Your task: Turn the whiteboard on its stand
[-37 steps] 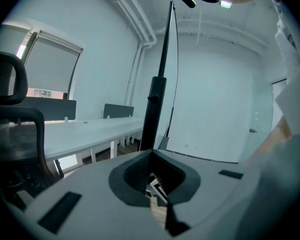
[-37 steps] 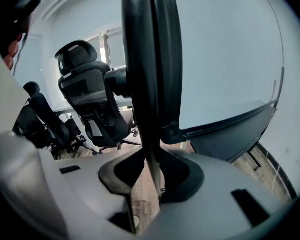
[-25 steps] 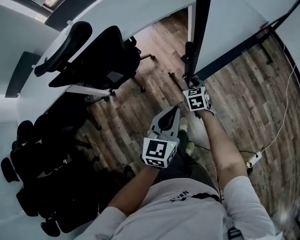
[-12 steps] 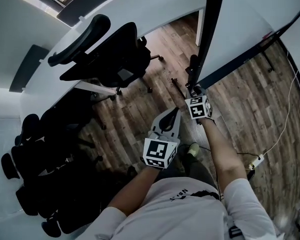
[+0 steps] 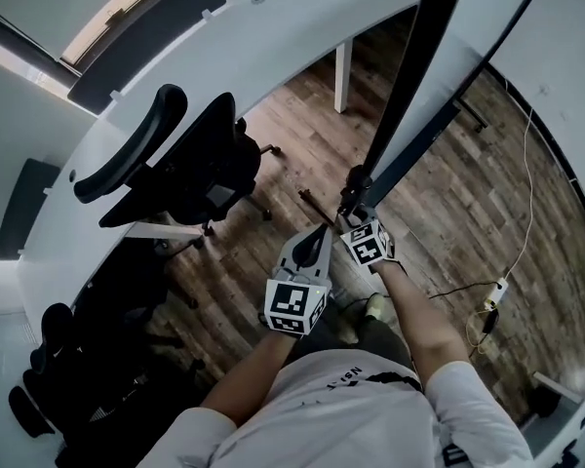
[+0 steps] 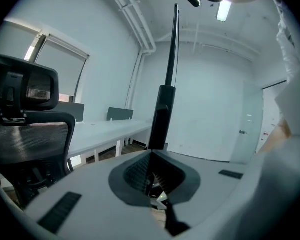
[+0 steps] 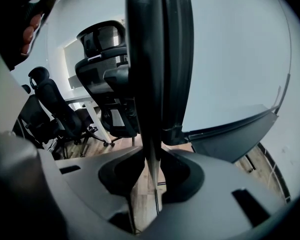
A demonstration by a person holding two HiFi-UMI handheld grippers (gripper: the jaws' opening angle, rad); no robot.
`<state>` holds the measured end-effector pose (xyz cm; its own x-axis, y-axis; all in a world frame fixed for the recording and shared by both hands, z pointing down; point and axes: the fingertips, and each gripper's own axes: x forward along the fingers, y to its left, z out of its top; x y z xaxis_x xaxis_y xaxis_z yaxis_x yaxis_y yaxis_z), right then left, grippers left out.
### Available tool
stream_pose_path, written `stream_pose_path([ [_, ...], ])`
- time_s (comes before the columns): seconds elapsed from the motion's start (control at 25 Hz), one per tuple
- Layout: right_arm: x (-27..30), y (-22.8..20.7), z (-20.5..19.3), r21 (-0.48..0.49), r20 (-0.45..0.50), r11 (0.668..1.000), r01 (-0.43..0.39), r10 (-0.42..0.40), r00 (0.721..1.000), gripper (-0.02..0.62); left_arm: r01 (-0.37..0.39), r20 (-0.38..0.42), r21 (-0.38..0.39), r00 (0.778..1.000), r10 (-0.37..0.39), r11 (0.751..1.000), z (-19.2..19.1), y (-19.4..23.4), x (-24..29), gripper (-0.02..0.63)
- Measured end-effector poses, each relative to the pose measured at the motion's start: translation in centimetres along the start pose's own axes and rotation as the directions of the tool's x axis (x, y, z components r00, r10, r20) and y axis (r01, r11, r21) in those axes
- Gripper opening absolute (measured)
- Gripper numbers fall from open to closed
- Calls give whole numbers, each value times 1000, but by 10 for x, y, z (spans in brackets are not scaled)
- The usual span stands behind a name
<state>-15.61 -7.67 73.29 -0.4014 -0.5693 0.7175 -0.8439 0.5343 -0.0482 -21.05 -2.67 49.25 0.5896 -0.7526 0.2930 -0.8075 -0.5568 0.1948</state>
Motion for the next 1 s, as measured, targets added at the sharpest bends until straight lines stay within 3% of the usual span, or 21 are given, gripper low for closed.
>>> stream_pose_path([
  [0.24,-17,4,-8,2,-44,999,49,-49,998,101,63,6,-12,998,-63,998,2,1,5,12],
  [0.4,-59,13,-16,17,-46,999,36,-35,998,96,91,2,-21,996,-91,996,-2,-12,7,12],
  [0.56,-122,20,17,116,90,993,0,-10,996,54,95,-5,-27,995,-95,995,-2,-26,2,12],
  [0.76,-201,17,68,227,291,974,-18,-51,955,34,85,-13,-69,996,-86,994,4,-49,-11,12],
  [1.0,-276,19,117,201,430,979,-20,-70,900,29,114,33,-50,993,-112,992,36,-88,-29,12],
])
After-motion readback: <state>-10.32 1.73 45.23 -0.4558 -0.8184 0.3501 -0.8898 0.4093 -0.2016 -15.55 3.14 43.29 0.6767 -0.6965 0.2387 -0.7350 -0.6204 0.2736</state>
